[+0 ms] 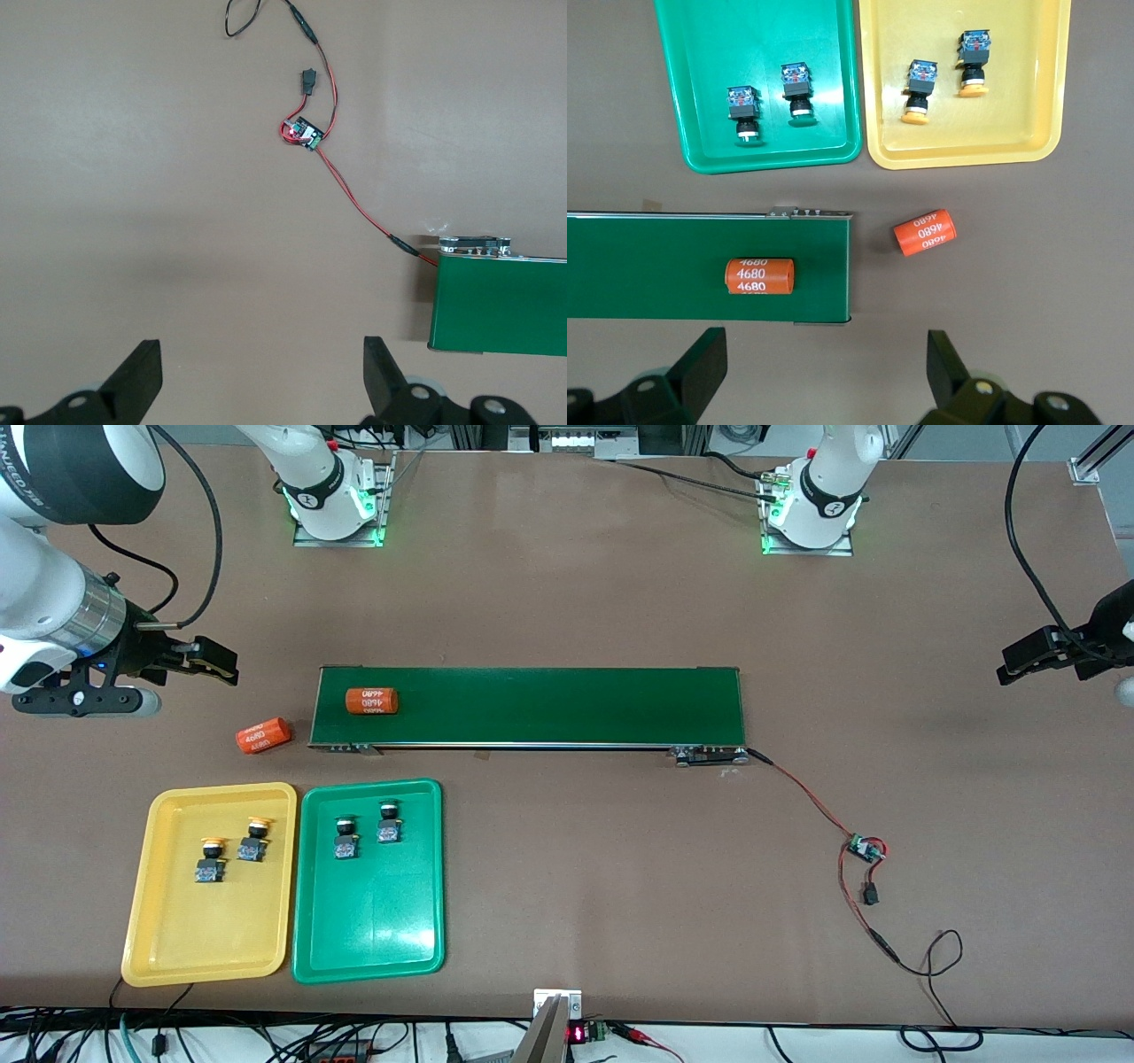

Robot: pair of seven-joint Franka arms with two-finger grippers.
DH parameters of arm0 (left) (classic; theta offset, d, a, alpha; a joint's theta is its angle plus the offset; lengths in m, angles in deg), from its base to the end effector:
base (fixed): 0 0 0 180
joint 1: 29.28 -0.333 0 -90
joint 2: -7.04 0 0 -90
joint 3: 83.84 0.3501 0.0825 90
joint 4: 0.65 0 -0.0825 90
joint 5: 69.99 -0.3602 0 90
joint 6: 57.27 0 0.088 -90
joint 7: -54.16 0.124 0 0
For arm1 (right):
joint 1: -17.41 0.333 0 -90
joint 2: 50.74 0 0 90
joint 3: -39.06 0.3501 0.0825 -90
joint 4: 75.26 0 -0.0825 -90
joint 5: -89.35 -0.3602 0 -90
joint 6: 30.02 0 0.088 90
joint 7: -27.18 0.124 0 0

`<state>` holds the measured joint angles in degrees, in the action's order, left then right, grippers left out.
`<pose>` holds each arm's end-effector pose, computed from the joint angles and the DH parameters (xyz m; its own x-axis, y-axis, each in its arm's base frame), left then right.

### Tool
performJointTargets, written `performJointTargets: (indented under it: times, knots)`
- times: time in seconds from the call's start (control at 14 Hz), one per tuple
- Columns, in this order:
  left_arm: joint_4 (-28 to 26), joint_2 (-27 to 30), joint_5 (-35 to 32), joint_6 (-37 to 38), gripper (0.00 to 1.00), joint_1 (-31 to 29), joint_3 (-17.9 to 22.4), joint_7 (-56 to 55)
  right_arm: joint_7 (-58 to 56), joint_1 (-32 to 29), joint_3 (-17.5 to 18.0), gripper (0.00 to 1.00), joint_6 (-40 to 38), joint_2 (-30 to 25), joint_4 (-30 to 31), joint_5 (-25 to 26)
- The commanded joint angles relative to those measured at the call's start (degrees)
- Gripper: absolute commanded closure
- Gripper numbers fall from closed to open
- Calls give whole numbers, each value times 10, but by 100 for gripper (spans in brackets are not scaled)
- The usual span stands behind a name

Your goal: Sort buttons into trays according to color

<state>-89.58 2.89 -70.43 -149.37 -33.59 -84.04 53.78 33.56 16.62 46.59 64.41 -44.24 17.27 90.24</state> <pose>0.5561 0.0410 0.6138 0.9968 0.0780 -0.0171 0.0779 -0.9969 -0.0075 0.5646 0.0609 0.5663 0.9969 0.0075 -0.0787 0.0082 -0.9999 0.0093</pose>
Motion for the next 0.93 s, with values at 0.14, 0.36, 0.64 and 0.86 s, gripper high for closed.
performJointTargets:
  times: [0.14, 0.36, 0.64, 0.86]
  knots:
    - [-11, 13, 10, -7, 0, -3, -4, 6, -8, -3, 0, 0, -1, 4, -9, -7]
    - [-12, 13, 10, -3, 0, -3, -4, 6, -8, -3, 0, 0, -1, 4, -9, -7]
    - [-11, 13, 9, -3, 0, -2, -5, 7, -8, -3, 0, 0, -1, 4, -9, -7]
    - [-11, 13, 9, -1, 0, -2, -5, 7, -8, -3, 0, 0, -1, 4, -9, -7]
